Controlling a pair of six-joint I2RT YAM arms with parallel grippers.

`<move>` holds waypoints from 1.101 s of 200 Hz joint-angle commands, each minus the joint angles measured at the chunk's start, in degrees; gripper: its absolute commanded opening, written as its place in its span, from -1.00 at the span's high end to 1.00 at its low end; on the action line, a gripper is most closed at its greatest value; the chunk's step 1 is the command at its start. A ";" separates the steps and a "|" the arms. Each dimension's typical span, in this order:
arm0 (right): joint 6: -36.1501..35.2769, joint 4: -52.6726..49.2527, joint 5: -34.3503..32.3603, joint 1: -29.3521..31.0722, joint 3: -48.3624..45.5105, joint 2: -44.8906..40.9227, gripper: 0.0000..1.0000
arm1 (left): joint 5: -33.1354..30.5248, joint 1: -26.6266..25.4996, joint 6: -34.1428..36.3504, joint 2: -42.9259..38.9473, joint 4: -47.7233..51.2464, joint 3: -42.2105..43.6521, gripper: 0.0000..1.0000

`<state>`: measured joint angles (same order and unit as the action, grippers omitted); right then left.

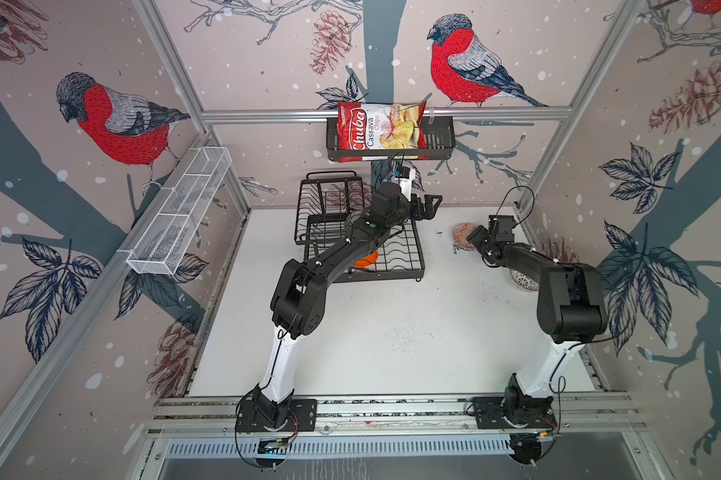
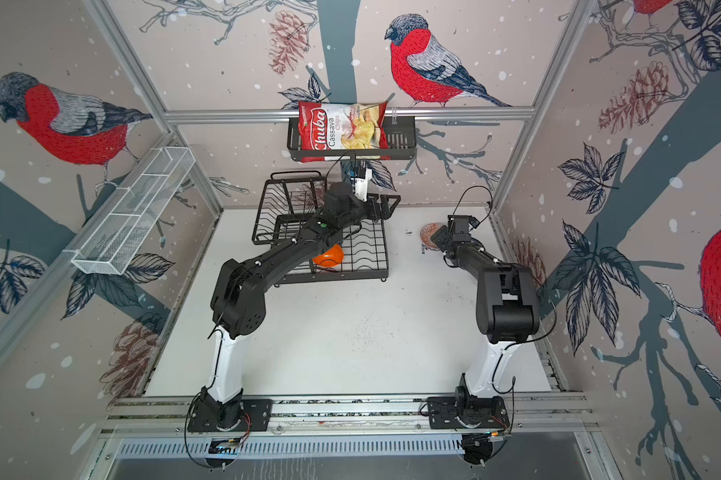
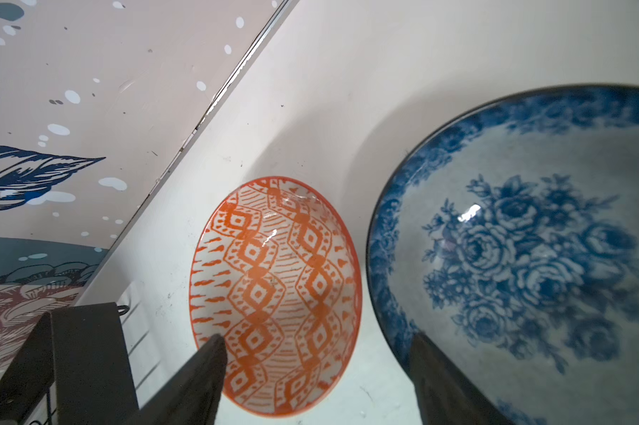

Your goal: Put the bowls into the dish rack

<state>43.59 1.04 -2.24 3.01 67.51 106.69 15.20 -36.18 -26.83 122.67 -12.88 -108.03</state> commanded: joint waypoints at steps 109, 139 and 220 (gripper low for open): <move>2.84 6.13 3.38 1.82 -4.94 -4.86 -0.30 | 0.18 -0.09 1.59 0.02 0.60 -0.82 -0.98; 4.03 7.39 4.38 1.84 -6.14 -3.77 -0.24 | 0.25 -0.07 1.63 -0.05 0.76 -0.85 -0.97; 6.15 10.89 7.80 -0.44 -6.78 0.55 0.02 | 0.36 -0.11 1.64 -0.07 0.93 -0.87 -0.97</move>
<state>48.45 9.04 3.16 3.20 60.49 105.91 15.14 -36.18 -25.50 122.67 -11.33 -108.47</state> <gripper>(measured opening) 0.513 0.987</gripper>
